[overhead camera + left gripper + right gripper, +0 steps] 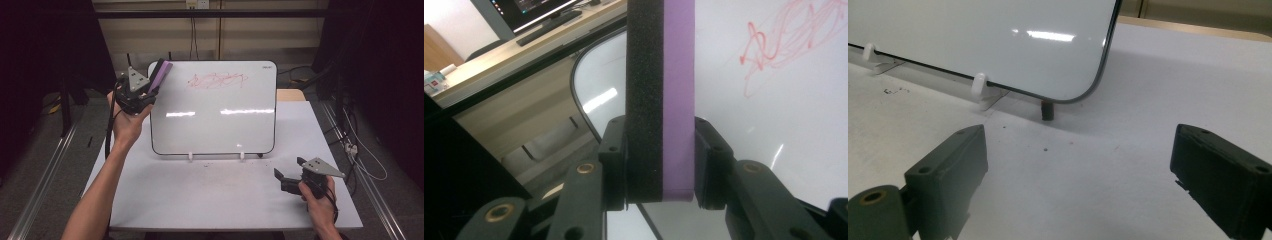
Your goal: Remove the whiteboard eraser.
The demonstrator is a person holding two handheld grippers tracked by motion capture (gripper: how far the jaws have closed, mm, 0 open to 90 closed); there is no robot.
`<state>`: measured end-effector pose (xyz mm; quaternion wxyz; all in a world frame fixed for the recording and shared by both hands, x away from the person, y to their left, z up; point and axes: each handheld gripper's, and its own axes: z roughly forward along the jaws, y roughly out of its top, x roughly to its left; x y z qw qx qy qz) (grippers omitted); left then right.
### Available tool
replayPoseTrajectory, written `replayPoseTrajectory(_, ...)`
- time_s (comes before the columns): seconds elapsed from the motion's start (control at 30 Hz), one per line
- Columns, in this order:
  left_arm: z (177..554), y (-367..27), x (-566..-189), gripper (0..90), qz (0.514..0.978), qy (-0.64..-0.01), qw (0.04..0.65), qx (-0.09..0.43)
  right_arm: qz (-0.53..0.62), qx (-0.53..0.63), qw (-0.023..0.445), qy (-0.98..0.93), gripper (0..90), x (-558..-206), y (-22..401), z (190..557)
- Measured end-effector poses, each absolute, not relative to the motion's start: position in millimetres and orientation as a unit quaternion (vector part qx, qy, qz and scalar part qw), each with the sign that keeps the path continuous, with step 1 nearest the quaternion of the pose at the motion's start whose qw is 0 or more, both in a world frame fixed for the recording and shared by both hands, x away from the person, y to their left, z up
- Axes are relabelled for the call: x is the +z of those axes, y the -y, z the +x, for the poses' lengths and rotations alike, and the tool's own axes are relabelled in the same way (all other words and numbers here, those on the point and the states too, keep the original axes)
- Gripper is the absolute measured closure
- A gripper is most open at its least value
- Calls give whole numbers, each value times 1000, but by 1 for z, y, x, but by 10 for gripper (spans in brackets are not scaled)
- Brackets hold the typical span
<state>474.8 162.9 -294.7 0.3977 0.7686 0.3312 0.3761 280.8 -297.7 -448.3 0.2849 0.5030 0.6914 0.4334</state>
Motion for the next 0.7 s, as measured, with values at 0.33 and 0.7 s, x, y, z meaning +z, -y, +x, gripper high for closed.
replayPoseTrajectory(0.33, 466, -164, -298, 641, 769, -324, 416, 362, 503, 434, 285, -691, 77, -448, 298, 281)
replayPoseTrajectory(0.7, 447, -166, -300, 640, 763, -310, 454, 341, 505, 432, 284, -691, 58, -449, 296, 281)
